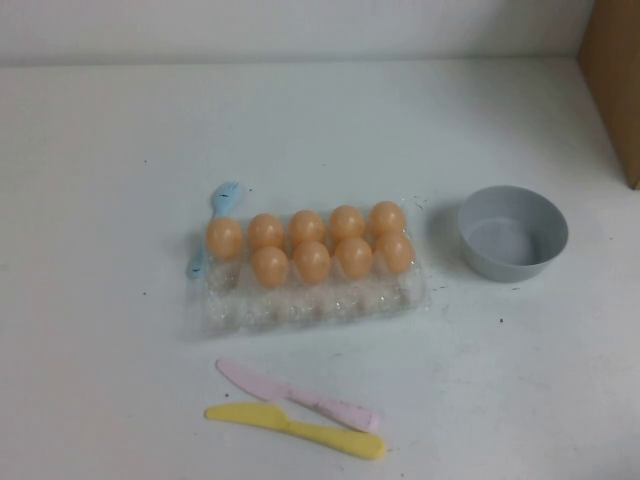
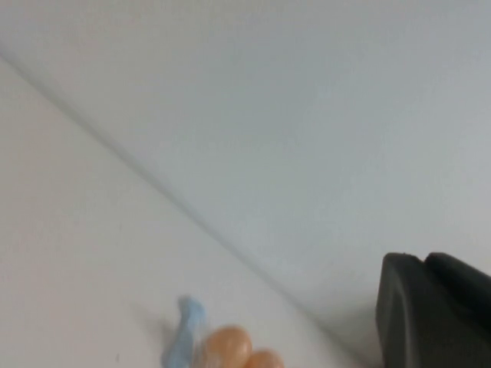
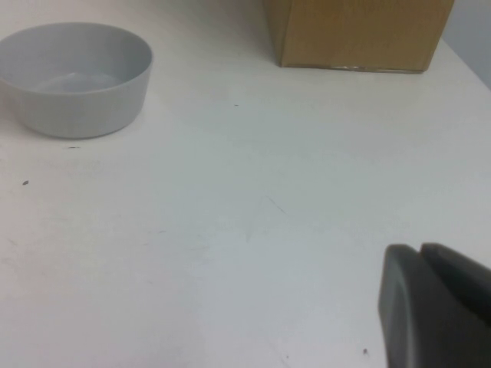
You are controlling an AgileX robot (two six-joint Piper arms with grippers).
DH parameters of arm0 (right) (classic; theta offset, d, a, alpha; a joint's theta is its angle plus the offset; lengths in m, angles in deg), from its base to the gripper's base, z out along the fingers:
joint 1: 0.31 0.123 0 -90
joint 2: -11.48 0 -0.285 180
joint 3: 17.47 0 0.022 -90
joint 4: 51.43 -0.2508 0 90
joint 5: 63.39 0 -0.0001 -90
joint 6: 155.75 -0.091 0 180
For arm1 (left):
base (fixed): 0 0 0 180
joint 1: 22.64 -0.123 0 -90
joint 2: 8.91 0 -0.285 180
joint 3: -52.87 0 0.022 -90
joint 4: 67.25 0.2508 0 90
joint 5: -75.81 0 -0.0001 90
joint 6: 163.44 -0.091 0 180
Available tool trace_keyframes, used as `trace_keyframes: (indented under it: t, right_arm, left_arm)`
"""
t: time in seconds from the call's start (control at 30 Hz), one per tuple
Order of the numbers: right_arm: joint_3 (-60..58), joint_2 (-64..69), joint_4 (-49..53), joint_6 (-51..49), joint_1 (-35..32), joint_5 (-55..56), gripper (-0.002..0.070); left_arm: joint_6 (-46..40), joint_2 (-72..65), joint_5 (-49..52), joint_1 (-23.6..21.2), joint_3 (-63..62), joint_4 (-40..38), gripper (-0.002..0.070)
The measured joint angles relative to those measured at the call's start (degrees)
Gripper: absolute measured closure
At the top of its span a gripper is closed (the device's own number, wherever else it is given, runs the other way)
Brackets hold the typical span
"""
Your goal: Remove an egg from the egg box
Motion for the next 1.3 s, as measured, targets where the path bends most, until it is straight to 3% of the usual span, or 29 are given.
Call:
trace_keyframes:
  t: [0.17, 0.47, 0.6, 0.77, 1.03, 1.3]
  right_arm:
    - [0.00, 0.00, 0.00, 0.00, 0.00, 0.00, 0.0694]
    - [0.00, 0.00, 0.00, 0.00, 0.00, 0.00, 0.0692]
    - [0.00, 0.00, 0.00, 0.00, 0.00, 0.00, 0.0692]
    - [0.00, 0.00, 0.00, 0.00, 0.00, 0.00, 0.0693]
    - [0.00, 0.00, 0.00, 0.00, 0.00, 0.00, 0.0694]
    - [0.00, 0.00, 0.00, 0.00, 0.00, 0.00, 0.0694]
  left_arm:
    - [-4.45, -2.20, 16.31, 0.00, -3.88, 0.23, 0.0679]
    - [-36.39, -27.12, 42.40, 0.00, -30.23, 4.33, 0.0679]
    - [-44.39, -40.99, 53.98, 0.00, -43.89, 8.09, 0.0679]
    - [-47.10, -54.54, 61.66, 1.03, -56.22, 14.82, 0.0680]
    - [-44.68, -69.42, 63.10, 10.07, -68.78, 31.96, 0.0679]
    - [-44.68, -81.50, 61.17, 13.40, -75.45, 39.01, 0.0680]
